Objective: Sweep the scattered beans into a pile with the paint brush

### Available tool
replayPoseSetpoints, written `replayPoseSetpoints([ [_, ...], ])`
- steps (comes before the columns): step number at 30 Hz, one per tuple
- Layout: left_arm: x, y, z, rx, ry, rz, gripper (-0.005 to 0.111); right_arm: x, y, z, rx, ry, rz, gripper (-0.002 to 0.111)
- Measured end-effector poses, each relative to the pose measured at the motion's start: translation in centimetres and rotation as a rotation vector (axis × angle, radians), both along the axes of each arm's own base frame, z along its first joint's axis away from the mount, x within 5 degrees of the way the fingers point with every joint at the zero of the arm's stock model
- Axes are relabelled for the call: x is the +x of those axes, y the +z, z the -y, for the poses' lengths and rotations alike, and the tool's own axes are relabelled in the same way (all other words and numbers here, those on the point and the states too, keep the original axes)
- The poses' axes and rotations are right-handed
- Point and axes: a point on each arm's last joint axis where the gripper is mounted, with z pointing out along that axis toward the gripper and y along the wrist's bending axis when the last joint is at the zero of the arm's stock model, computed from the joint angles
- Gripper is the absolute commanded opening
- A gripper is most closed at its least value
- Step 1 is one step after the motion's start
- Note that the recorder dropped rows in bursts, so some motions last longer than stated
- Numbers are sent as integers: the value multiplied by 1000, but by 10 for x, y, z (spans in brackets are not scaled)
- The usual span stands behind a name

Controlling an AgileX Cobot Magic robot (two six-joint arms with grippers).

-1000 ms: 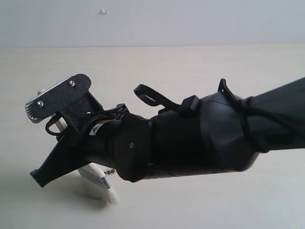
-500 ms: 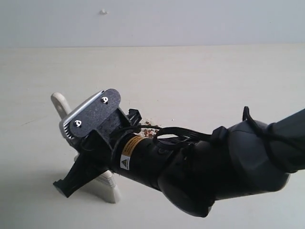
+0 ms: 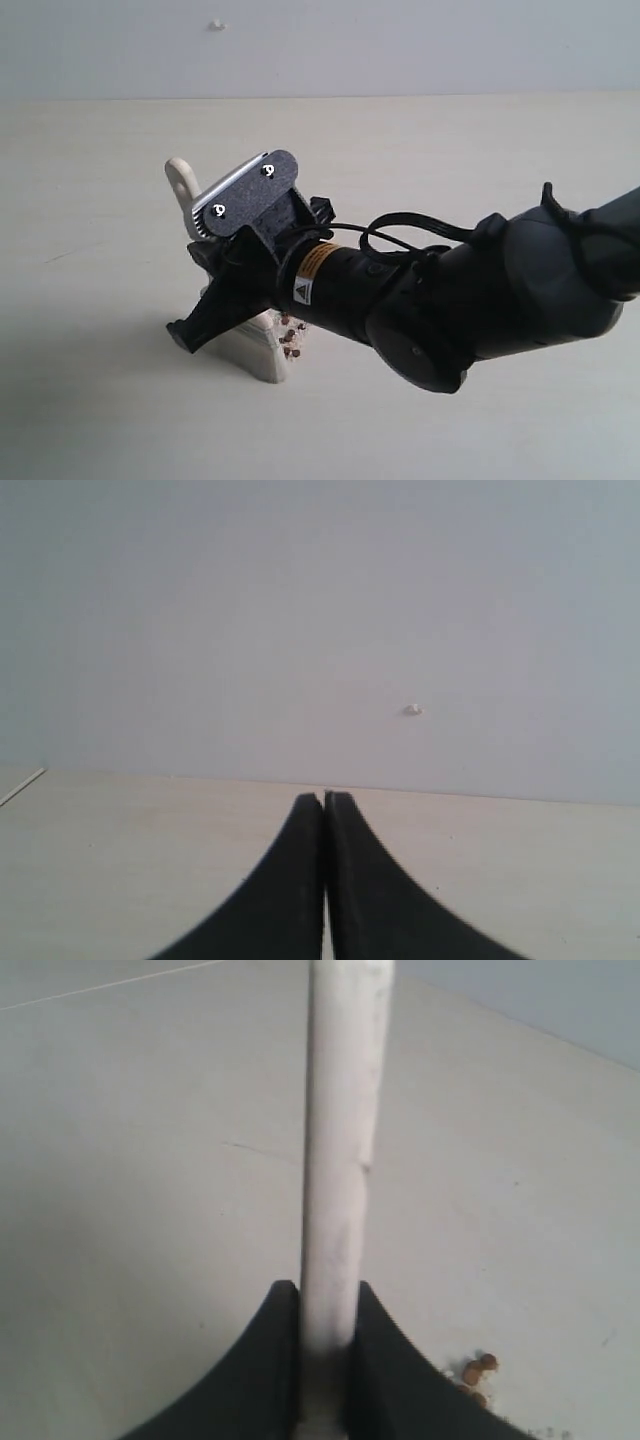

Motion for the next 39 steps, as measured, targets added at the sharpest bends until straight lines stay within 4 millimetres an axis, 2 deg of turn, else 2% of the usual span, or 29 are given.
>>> replayPoseSetpoints([
  [7,0,0,0,0,0,0,0,15,-4,7,36,-32,46,0],
  [12,0,0,0,0,0,0,0,13,1,6,50,-11,48,0],
  [18,0,0,0,0,0,0,0,2,31,5,111,89,10,0],
  [23,0,0,0,0,0,0,0,-7,62,15,91,86,-20,0],
  [31,0,0,0,0,0,0,0,1,83,40,1,-129,29,0],
  [35,0,0,0,0,0,0,0,13,86,54,-47,-312,110,0],
  [39,0,0,0,0,0,0,0,26,79,68,-95,-532,169,0],
])
